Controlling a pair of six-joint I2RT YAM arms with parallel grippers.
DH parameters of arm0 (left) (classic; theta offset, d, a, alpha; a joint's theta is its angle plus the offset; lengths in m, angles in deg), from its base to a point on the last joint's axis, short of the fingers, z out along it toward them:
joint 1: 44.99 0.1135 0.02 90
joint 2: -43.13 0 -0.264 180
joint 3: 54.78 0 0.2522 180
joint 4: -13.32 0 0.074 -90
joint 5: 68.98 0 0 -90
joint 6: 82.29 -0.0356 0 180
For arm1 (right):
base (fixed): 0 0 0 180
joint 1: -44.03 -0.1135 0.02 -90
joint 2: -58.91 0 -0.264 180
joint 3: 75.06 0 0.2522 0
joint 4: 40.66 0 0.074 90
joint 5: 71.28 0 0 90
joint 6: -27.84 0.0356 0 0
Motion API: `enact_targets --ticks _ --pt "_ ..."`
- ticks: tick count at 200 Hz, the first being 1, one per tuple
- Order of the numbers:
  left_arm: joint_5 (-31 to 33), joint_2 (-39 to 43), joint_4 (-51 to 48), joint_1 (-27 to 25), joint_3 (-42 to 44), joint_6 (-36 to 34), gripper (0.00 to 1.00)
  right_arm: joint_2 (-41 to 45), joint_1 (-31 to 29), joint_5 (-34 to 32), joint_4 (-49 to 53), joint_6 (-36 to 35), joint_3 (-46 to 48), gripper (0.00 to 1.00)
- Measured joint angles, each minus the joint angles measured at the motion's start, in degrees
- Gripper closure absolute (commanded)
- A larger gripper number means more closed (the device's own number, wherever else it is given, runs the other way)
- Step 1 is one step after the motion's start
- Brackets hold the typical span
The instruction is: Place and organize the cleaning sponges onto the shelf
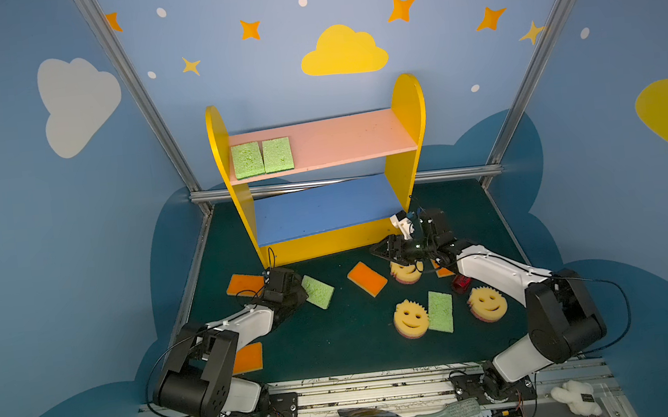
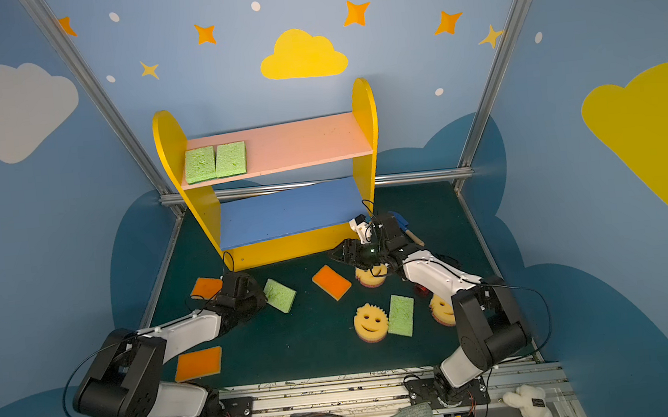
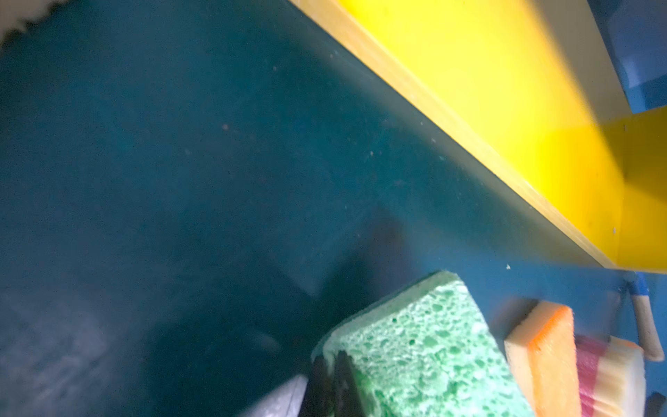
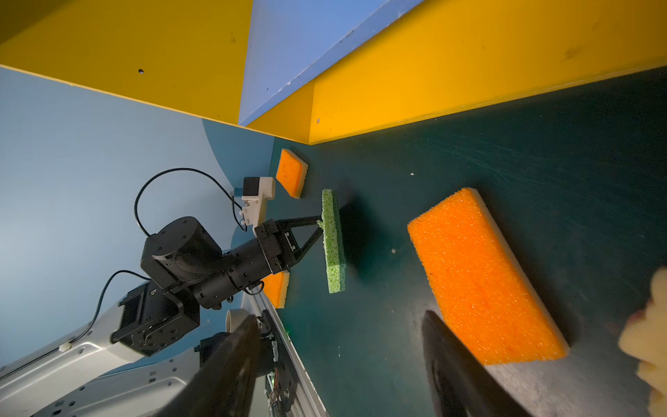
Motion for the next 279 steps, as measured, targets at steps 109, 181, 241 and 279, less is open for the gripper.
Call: enact_targets --ticks 109,181,241,279 --pt "-9.81 13.57 -4.5 0.24 -0.76 -1.62 0.97 -4.87 -7.37 10.91 -2.58 -1.6 -4.44 0.49" --pt "-11.52 13.25 -4.66 0.28 -0.76 -1.62 0.97 -9.27 -10.75 12.87 0.33 -4.37 -8.98 0.47" --pt "-11.52 12.09 -4.57 0.33 -2.03 -1.64 0.97 -10.62 -13.07 10.12 6.58 -7.23 -11.28 0.47" --pt "-11.58 10.88 -4.55 0.33 -2.36 -1.64 0.97 -10.75 -14.25 7.56 8.44 -7.58 -12.11 0.51"
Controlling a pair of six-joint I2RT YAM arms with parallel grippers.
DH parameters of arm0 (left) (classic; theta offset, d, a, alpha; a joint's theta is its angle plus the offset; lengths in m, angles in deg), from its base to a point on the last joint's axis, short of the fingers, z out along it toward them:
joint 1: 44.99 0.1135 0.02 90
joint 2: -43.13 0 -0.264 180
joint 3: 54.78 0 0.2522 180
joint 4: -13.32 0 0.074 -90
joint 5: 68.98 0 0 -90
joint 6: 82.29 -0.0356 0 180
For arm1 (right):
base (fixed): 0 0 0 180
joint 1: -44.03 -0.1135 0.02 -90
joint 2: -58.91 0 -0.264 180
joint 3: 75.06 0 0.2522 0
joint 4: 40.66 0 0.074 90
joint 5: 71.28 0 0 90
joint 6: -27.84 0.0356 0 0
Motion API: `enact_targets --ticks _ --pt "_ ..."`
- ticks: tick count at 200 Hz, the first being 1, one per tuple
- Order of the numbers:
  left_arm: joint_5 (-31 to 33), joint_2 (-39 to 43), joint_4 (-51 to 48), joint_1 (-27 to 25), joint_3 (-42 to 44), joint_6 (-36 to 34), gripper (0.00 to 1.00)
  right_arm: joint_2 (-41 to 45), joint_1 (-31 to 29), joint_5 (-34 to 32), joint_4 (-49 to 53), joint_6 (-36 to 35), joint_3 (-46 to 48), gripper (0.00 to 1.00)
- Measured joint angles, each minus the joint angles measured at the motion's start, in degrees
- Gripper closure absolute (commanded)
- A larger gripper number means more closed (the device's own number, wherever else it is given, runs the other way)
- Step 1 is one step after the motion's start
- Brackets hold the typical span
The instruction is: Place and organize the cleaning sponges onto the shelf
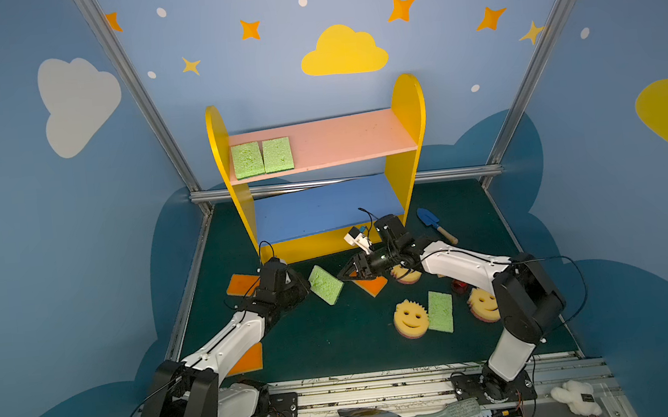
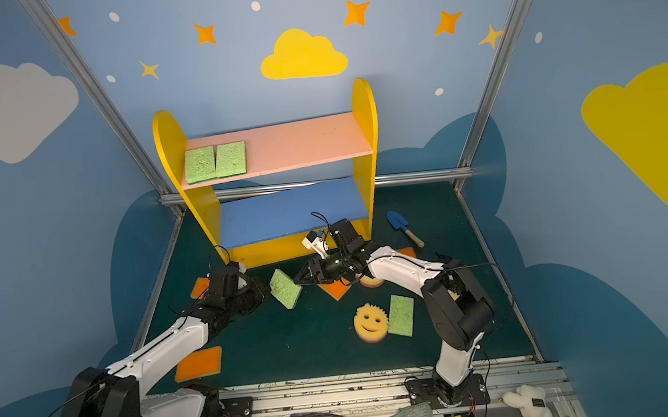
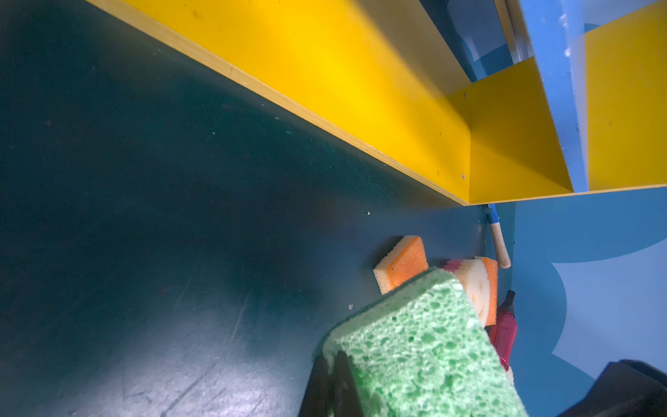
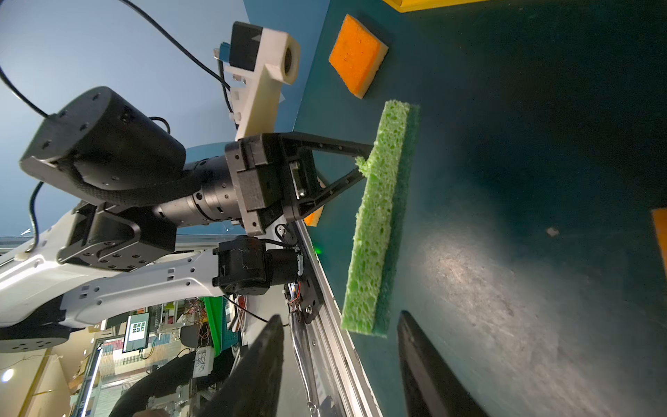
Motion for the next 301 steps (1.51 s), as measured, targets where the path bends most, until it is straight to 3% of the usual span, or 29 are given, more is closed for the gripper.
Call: enact_targets --ticks 73,143,154,179,194,232,301 --pt "-0.5 -1.68 0.28 0.0 -1.03 0.0 0.97 -2.43 -1.46 -2.95 1.99 0.02 -1.6 0.61" --pt "-1.38 -3.04 1.01 0.02 -2.23 -0.07 0.96 -3.56 -1.57 -3.41 2.45 0.44 -1.79 0.96" --pt "-1.38 -3.04 0.98 0.02 -2.25 -0.17 0.84 -3.56 -1.57 -3.48 2.47 0.31 -1.79 1.0" --pt "-1.31 -2.82 0.7 0.02 -2.25 -0.52 0.22 -3.56 -1.57 -4.02 2.67 0.48 -1.79 1.0" --pt "-1.11 -2.01 0.11 0.02 -2.25 -0.61 0.01 -3.54 -1.55 -4.44 2.75 0.48 -1.79 1.0" --pt "1.29 3.23 -1.73 0.2 -1.44 -0.61 0.0 -1.27 -1.27 -5.95 3.91 0.42 -1.51 1.0" --pt "3.56 13.77 -4.85 2.91 4.81 0.26 0.01 13.31 -0.61 -10.23 8.09 -0.31 0.24 1.0"
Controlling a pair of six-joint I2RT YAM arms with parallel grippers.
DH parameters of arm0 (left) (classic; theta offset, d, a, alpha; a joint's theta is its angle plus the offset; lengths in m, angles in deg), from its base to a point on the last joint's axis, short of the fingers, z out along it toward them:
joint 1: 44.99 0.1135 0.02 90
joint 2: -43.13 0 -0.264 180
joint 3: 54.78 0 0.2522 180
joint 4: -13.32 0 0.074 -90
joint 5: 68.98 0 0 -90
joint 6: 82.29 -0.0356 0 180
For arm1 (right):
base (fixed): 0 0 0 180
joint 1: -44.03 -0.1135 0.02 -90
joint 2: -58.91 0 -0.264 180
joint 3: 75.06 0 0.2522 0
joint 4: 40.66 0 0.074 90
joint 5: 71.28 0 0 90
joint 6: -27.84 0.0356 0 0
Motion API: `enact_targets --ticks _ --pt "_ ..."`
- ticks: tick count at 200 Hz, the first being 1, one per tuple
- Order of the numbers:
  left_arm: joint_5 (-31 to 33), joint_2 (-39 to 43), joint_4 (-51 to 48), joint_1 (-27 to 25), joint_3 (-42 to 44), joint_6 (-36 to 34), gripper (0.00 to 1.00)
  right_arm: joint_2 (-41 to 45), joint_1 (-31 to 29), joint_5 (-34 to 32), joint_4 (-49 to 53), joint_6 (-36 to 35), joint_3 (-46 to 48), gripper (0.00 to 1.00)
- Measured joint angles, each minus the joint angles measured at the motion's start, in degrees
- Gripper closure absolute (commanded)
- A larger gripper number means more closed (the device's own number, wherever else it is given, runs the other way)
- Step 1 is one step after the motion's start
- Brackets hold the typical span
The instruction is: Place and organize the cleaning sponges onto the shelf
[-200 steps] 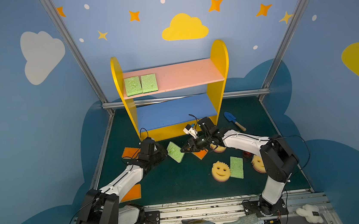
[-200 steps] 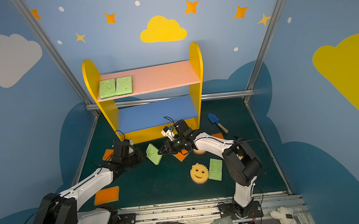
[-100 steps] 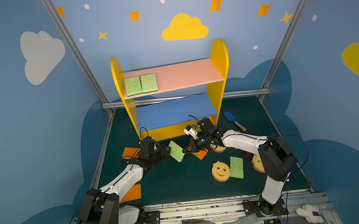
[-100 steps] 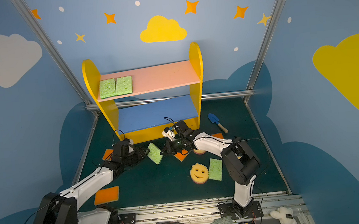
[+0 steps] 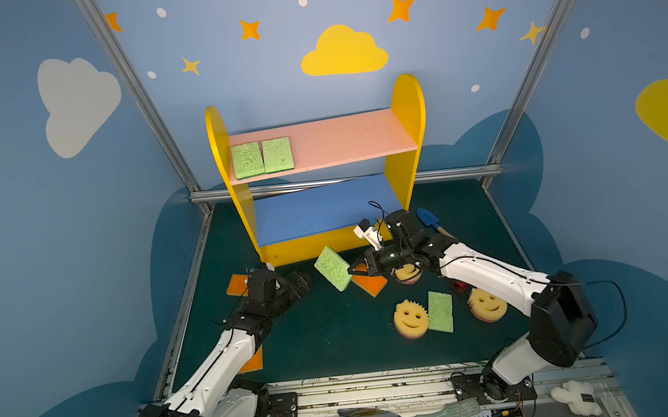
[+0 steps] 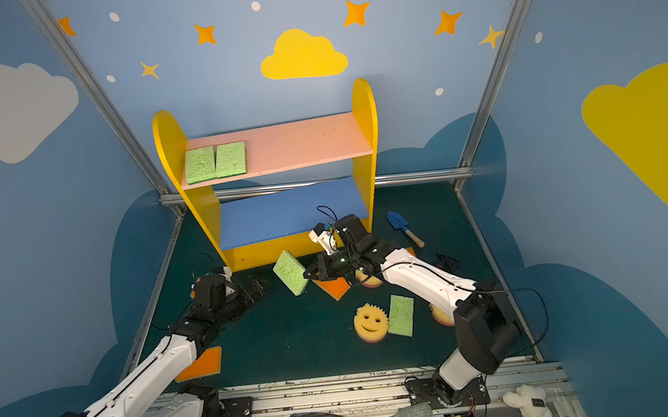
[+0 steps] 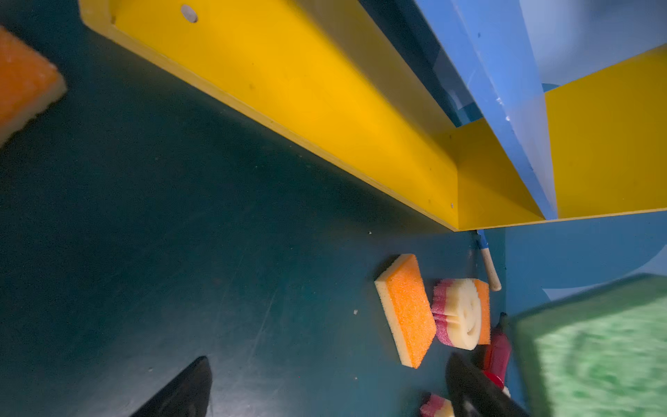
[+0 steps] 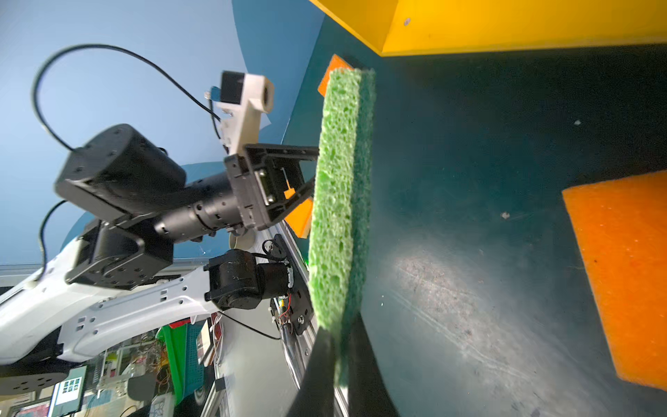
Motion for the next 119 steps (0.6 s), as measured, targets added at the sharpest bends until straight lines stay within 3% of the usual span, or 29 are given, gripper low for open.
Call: enact_targets --ticks 66,119 --pt "0.09 7.87 -2.23 1.29 3.91 0.02 0.0 8.76 1.07 -5.86 2.49 -2.75 -3.34 1.0" --pt "-0.66 6.51 -2.49 1.36 4.42 -0.74 0.0 6.51 4.09 -6.43 5.4 -4.9 -21.35 1.0"
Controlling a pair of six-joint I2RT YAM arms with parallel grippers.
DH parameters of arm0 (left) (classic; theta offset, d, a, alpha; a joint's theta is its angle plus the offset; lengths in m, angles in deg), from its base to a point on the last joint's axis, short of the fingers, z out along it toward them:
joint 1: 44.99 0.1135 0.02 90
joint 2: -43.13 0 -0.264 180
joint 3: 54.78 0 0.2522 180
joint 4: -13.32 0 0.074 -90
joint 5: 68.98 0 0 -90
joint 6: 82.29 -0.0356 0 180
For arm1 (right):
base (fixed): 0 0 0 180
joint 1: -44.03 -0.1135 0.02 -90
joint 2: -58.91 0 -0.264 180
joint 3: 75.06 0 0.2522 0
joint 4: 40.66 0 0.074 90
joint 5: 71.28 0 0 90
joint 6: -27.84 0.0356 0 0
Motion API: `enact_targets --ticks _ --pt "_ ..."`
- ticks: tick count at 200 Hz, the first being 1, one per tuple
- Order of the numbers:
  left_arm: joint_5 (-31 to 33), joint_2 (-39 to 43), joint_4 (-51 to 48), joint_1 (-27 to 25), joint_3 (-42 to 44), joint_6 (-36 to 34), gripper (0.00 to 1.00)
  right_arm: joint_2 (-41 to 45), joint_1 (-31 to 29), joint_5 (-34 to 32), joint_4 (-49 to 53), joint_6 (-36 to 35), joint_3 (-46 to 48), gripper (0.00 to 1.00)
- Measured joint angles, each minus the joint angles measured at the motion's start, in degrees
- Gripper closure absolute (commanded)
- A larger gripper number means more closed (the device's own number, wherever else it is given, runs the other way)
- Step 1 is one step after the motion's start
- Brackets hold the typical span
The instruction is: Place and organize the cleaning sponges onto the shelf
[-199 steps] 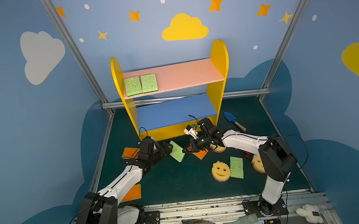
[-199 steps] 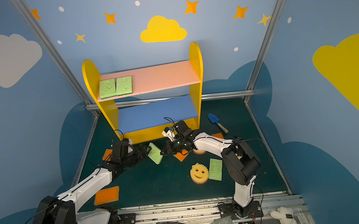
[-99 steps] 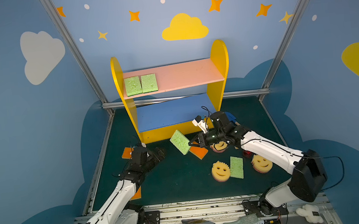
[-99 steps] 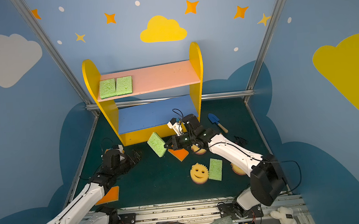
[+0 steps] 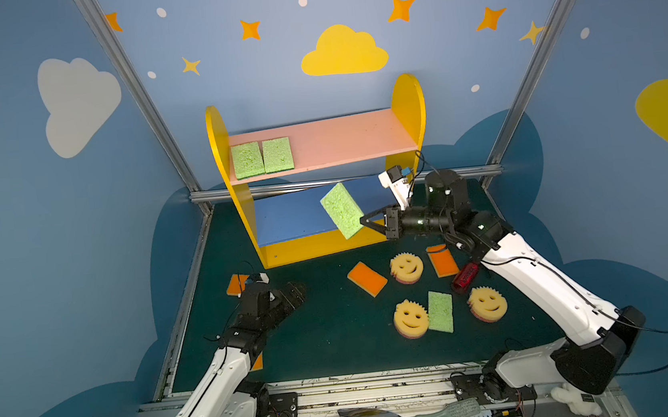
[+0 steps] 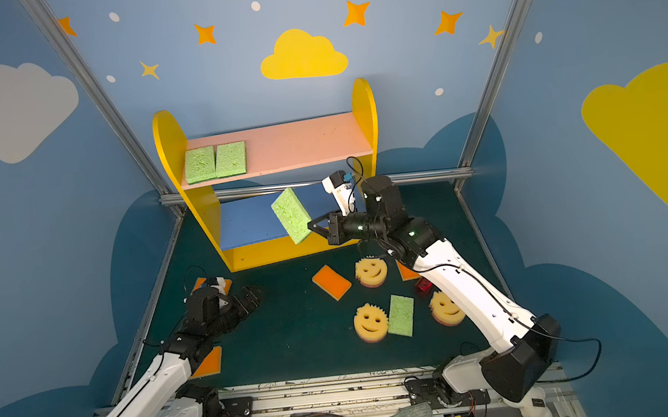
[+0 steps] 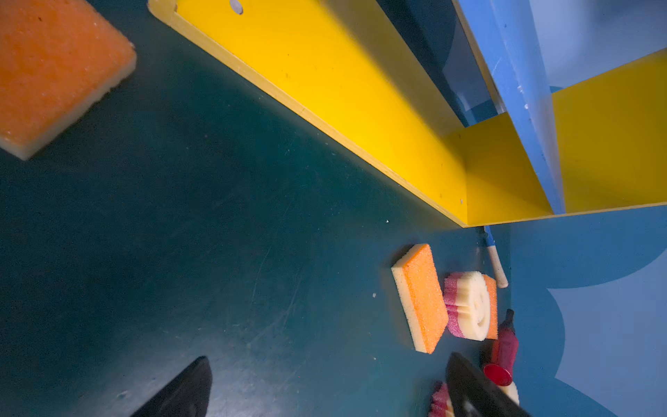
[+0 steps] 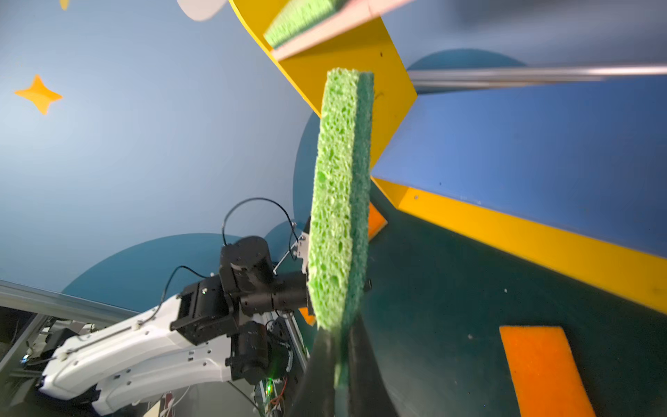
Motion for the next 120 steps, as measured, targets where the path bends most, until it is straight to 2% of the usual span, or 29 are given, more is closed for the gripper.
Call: enact_targets --ticks 26,69,120 --pt "-0.35 -1.84 0.74 0.0 0.0 -0.37 0.01 -4.55 1.01 1.01 1.38 -0.46 -9.86 1.0" --pt "-1.25 -5.05 2.01 0.02 0.0 -0.83 0.01 -17.09 1.53 2.21 6.69 -1.25 -29.29 1.0" --pt "-1.29 -6.82 3.5 0.02 0.0 -1.49 0.01 -28.57 1.75 1.22 11.82 -1.07 -46.03 1.0"
